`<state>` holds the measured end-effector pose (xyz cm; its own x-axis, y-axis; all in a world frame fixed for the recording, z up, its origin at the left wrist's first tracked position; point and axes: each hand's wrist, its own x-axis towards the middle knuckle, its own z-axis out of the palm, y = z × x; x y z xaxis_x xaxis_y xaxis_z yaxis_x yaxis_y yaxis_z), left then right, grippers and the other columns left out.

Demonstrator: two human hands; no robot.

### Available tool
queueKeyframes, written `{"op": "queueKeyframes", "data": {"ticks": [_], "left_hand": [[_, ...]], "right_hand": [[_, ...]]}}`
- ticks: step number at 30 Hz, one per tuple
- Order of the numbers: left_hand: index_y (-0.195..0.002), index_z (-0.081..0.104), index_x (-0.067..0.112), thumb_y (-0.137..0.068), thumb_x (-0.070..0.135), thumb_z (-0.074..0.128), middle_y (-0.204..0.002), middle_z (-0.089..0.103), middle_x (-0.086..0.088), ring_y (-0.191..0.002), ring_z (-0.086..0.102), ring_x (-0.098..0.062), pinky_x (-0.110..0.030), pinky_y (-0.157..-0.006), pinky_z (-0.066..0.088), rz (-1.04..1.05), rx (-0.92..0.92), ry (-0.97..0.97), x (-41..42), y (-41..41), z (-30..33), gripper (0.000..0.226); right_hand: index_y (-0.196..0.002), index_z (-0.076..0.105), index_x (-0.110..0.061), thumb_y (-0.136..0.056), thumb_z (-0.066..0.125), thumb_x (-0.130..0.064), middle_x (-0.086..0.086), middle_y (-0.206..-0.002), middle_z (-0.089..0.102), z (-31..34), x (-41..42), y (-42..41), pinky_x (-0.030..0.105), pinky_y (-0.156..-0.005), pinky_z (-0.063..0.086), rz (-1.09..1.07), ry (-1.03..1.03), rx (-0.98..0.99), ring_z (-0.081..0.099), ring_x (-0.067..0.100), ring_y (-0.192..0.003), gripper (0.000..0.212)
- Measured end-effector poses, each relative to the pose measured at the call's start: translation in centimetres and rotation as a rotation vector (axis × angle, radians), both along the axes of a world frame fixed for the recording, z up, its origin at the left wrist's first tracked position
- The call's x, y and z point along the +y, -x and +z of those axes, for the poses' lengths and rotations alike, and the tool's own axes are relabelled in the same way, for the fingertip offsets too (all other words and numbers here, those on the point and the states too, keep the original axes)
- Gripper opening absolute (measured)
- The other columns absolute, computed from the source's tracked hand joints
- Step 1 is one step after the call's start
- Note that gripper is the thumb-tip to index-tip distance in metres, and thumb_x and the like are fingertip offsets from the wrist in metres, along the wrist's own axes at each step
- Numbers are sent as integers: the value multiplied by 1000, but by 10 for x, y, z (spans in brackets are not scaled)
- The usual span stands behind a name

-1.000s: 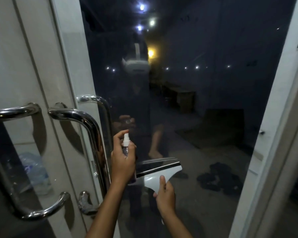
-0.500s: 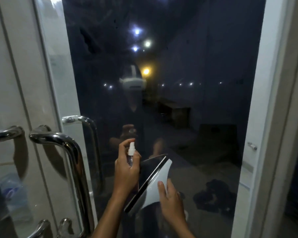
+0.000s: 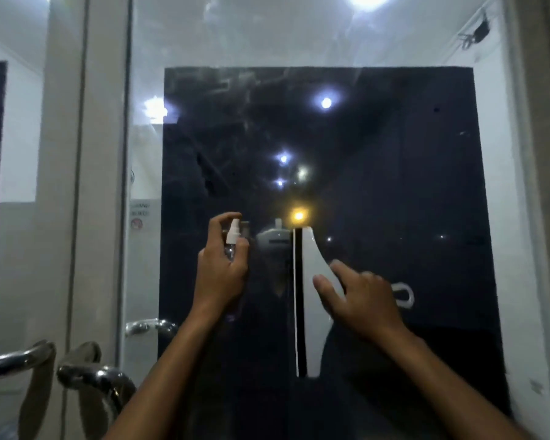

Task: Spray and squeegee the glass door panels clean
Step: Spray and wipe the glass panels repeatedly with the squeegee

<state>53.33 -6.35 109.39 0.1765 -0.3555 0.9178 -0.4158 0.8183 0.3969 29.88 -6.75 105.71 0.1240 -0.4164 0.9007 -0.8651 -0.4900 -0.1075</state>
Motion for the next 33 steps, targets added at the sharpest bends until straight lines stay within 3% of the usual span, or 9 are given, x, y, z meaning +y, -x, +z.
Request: {"op": "queueKeyframes", "data": {"ticks": [3,7,10,13,16,19,24,28,33], "left_hand": [[-120,48,40,-95,29,51,-81,66,-4,-63,66,-28,-56,-58,57,64,9,39,-6,-11,41,28],[-117,46,37,-91,32,48,-78,64,-2,-62,65,-27,-54,-59,58,155,25,108,-12,-28,92,27],[-118,43,32,-90,36,45,-80,63,-5,-67,64,-30,-51,-61,56,229,3,144,-13,-40,124,29],[-125,45,16,-98,22,48,-85,63,-10,-73,61,-32,-37,-59,44,318,-49,163,-19,-47,142,28],[-124,44,11,-99,17,48,-88,59,-6,-72,55,-26,-34,-60,34,373,-83,181,-21,-57,162,26],[-123,43,12,-99,17,48,-92,58,-5,-75,51,-24,-33,-67,34,403,-85,207,-23,-63,178,25],[-131,40,15,-100,15,46,-87,58,-8,-71,54,-28,-36,-64,37,405,-44,274,-23,-72,185,32],[-133,41,18,-99,14,46,-82,61,-8,-69,58,-29,-36,-62,40,371,-64,337,-25,-79,179,35],[-129,41,26,-94,27,43,-80,61,-6,-69,59,-32,-38,-61,43,320,-46,353,-32,-79,169,35]], "right_hand": [[-82,54,-21,-91,30,-66,-9,-53,40,68,-1,-17,33,-59,32,-56,116,108,44,16,-55,51],[-76,47,-19,-97,31,-63,-3,-60,47,134,-4,-45,37,-63,40,-86,133,187,55,28,-65,51],[-75,47,-19,-99,34,-59,-5,-59,42,164,-7,-65,37,-62,35,-76,158,178,48,27,-64,49],[-72,44,-18,-100,35,-57,-5,-59,44,173,-10,-72,36,-62,32,-55,148,134,44,24,-62,49],[-71,45,-18,-99,36,-57,-5,-59,44,179,-12,-77,36,-63,31,-54,176,101,43,24,-63,49],[-67,38,-18,-98,36,-58,-4,-57,43,182,-13,-81,35,-63,29,-68,185,97,42,25,-63,51],[-66,36,-20,-98,36,-60,-2,-58,43,183,-10,-95,35,-61,27,-63,178,141,45,25,-65,51],[-77,43,-21,-99,34,-59,8,-81,64,189,-13,-130,36,-65,31,-68,218,265,61,33,-84,45],[-100,60,-19,-105,27,-51,15,-104,68,215,-26,-170,37,-71,32,-159,211,384,63,36,-99,46]]}}
